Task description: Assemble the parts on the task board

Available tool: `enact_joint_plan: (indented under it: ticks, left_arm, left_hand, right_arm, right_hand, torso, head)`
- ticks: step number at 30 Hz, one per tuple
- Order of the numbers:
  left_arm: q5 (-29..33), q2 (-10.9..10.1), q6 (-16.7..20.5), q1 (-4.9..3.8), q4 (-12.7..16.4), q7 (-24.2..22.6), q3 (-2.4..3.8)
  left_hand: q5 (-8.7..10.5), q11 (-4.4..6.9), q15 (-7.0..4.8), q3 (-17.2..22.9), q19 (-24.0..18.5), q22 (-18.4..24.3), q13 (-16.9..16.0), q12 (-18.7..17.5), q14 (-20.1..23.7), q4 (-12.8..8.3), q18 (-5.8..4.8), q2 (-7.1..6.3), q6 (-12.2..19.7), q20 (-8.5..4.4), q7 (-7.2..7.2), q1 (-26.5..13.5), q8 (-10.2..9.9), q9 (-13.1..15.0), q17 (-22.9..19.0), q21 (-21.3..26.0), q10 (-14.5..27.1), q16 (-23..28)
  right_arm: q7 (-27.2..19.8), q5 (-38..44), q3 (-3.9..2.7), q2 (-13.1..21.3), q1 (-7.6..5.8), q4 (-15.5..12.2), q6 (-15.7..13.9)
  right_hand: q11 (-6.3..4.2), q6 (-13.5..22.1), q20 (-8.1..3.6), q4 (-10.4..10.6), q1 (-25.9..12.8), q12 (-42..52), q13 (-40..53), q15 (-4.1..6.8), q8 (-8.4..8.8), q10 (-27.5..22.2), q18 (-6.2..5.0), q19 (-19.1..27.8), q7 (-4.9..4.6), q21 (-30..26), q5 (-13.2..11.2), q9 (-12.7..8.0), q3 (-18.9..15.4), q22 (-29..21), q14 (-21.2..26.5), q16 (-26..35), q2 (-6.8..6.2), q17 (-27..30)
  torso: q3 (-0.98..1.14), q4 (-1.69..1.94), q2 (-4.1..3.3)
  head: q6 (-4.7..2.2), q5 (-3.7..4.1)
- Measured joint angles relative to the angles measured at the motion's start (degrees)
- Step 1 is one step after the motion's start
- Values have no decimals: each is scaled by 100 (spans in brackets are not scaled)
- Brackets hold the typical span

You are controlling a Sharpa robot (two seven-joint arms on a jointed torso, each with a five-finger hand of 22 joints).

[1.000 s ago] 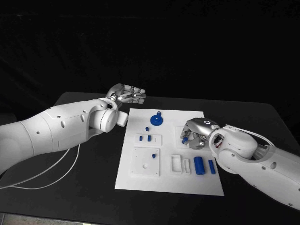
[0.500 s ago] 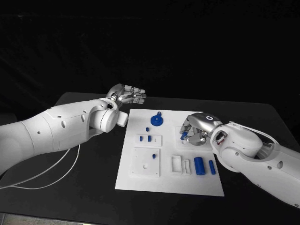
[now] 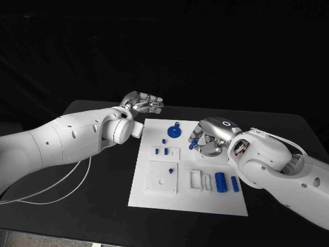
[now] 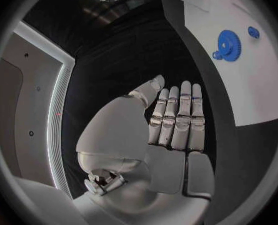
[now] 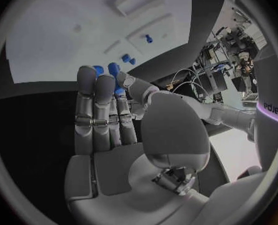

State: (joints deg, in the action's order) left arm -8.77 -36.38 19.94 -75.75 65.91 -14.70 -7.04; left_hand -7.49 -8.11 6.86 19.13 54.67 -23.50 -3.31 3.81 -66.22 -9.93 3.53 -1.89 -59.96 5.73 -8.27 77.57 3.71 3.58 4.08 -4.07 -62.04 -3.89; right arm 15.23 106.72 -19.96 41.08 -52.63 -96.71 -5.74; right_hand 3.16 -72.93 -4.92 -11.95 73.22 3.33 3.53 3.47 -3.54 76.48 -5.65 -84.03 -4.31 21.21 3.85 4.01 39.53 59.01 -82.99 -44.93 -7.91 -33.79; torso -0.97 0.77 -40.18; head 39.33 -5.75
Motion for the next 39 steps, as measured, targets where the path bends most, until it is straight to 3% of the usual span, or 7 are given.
enact_joint_plan:
  ticks: [6,12,18,29,39]
  left_arm:
    - [-10,43,-6,4,-5,0,0]
    - [-19,101,-12,18,-14,-3,0]
    - [-28,146,-22,25,-18,-5,0]
    - [-41,172,-50,30,-21,-5,1]
    - [-48,190,-72,42,-33,-5,1]
  left_hand:
    - [0,0,0,0,2,13,0,0,0,0,0,0,0,-2,0,0,0,0,0,0,0,0]
    - [0,0,0,0,21,30,0,0,0,0,0,0,0,-21,0,0,0,0,0,0,0,0]
    - [0,0,0,0,21,38,0,0,0,0,0,0,0,-21,0,0,0,0,0,0,0,0]
    - [0,0,0,0,21,37,0,0,0,0,0,0,0,-21,0,0,0,0,0,0,0,0]
    - [0,0,0,0,21,64,0,0,0,0,0,0,0,-21,0,0,0,0,0,0,0,0]
  right_arm:
    - [-18,2,273,-264,3,-94,39]
    - [-66,68,662,-563,8,-75,41]
    - [-124,122,885,-758,21,8,29]
    - [-212,180,1103,-977,95,146,-24]
    - [-226,333,1172,-998,103,224,-59]
  right_hand:
    - [0,1,0,-16,-7,0,1,0,6,0,-35,0,0,-34,0,-10,-16,25,0,1,6,0]
    - [-1,1,1,-31,-33,0,8,-1,18,-1,-40,0,0,-34,37,-10,-32,35,-1,1,15,1]
    - [-2,2,2,-70,-39,0,12,20,19,-2,-42,0,0,-82,61,-8,-39,51,21,5,22,1]
    - [-11,10,2,-94,-84,-1,12,20,15,-11,-48,0,-7,-105,65,-7,-63,73,20,5,40,1]
    - [-13,13,3,-126,-75,-5,11,19,6,-12,-48,0,-7,-105,103,-7,-47,87,20,6,48,2]
  torso:
    - [-9,4,4]
    - [-16,13,5]
    - [-16,17,5]
    - [-14,7,3]
    - [-13,5,0]
  head:
    - [12,-47]
    - [26,-114]
    - [49,-193]
    - [96,-274]
    - [141,-264]
